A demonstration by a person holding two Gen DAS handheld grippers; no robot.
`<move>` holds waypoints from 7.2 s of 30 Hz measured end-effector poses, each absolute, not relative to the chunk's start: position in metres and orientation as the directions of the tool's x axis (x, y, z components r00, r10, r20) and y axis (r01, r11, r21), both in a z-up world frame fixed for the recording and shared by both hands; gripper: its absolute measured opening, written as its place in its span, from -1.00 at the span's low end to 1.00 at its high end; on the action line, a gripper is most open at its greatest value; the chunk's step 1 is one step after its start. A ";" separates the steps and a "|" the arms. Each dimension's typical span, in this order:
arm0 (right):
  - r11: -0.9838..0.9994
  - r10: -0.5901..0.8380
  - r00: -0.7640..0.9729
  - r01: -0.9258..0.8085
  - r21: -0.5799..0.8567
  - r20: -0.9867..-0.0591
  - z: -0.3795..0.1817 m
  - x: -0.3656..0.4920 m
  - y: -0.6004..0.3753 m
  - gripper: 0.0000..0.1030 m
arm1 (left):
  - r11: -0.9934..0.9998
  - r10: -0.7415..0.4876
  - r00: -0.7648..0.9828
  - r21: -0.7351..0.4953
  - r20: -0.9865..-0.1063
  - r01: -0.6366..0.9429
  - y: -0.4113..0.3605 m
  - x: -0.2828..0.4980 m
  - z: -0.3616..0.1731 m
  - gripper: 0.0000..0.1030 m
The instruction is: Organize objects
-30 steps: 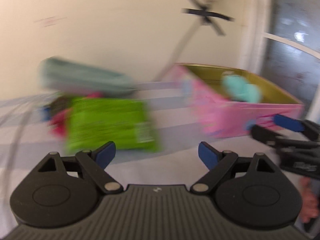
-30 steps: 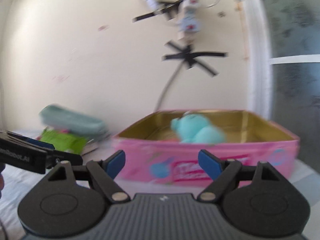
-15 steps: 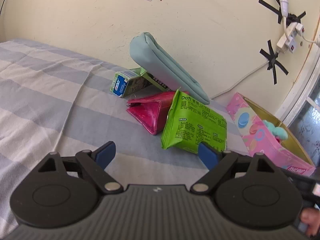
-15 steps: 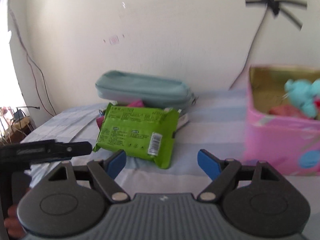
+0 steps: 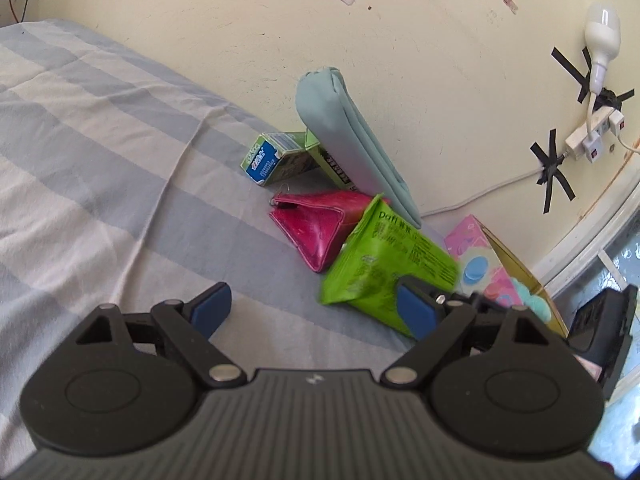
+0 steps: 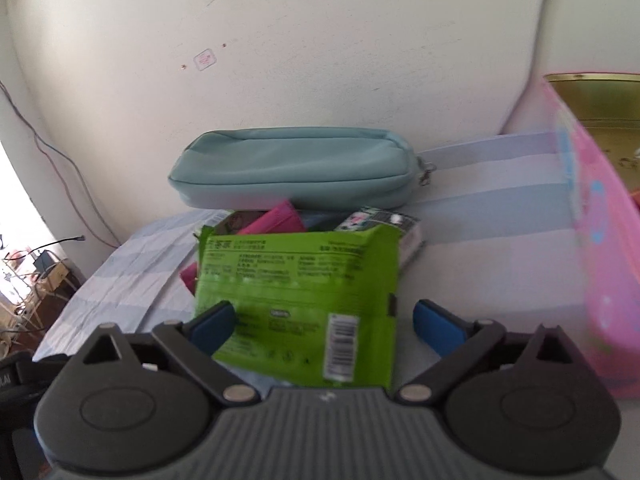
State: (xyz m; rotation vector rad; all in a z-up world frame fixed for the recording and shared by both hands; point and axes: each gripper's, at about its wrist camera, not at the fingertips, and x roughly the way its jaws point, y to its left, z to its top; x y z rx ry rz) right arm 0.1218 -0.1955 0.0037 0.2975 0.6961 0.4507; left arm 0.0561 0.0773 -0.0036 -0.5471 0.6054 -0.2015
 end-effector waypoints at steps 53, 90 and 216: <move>0.905 0.362 0.794 -0.174 0.388 -0.489 0.030 -0.056 -0.346 0.59 | 0.865 -0.488 0.726 -0.377 -0.484 0.330 0.022 0.048 -0.004 0.78; 0.962 0.269 0.899 -0.268 0.051 -0.346 0.060 -0.049 -0.343 -0.12 | 0.671 -0.713 0.526 -0.233 -0.464 0.704 -0.168 0.060 0.083 0.35; 0.942 0.256 0.755 -0.335 -0.020 -0.604 0.002 -0.070 -0.273 0.87 | 0.824 -0.563 0.649 -0.293 -0.511 0.485 -0.005 0.029 0.004 0.77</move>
